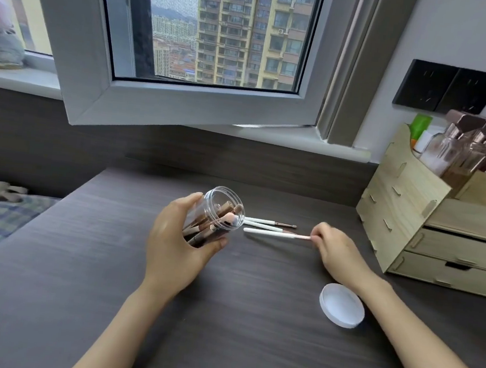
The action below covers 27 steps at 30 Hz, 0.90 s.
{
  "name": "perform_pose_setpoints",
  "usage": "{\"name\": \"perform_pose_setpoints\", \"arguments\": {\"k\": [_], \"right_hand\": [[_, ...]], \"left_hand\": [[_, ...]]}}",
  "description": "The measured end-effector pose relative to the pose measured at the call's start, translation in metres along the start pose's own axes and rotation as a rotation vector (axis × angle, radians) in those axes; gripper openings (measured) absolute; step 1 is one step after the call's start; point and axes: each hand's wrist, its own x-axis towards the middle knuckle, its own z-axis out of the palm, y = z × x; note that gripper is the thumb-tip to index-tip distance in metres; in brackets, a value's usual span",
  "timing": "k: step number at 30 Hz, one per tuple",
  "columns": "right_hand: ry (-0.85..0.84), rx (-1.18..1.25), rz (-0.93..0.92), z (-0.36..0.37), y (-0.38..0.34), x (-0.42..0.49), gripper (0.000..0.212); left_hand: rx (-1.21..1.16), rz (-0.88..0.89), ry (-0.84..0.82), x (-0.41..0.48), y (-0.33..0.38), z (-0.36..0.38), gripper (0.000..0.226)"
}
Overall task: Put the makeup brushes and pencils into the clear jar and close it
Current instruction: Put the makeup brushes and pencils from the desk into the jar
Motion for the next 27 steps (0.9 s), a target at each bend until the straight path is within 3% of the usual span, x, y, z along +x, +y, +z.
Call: {"name": "perform_pose_setpoints", "arguments": {"k": [3,6,13,21,23,25,27], "right_hand": [[0.157,0.312,0.028,-0.037,-0.011,-0.019,0.018],[0.278,0.468,-0.037,-0.076,-0.034,-0.038,0.019],[0.24,0.248,-0.306,-0.081,-0.107,-0.047,0.01],[0.196,0.159,-0.485,-0.027,-0.154,-0.019,0.031],[0.143,0.322,-0.44,-0.029,-0.148,-0.013,0.025],[0.225,0.513,-0.282,-0.032,-0.128,0.0,0.022],[0.326,0.39,-0.071,-0.022,-0.094,0.02,0.021]], "left_hand": [[0.022,0.047,-0.006,-0.001,0.002,0.0,0.075],[0.041,0.08,-0.032,-0.001,0.003,0.001,0.074],[0.102,0.162,-0.096,-0.003,0.003,0.004,0.072],[0.067,0.141,-0.102,-0.002,0.004,0.002,0.072],[0.036,0.1,-0.077,-0.001,0.005,0.001,0.073],[-0.002,0.038,-0.046,0.0,0.003,0.001,0.073],[-0.031,-0.034,-0.026,0.0,0.0,0.0,0.073]]}}
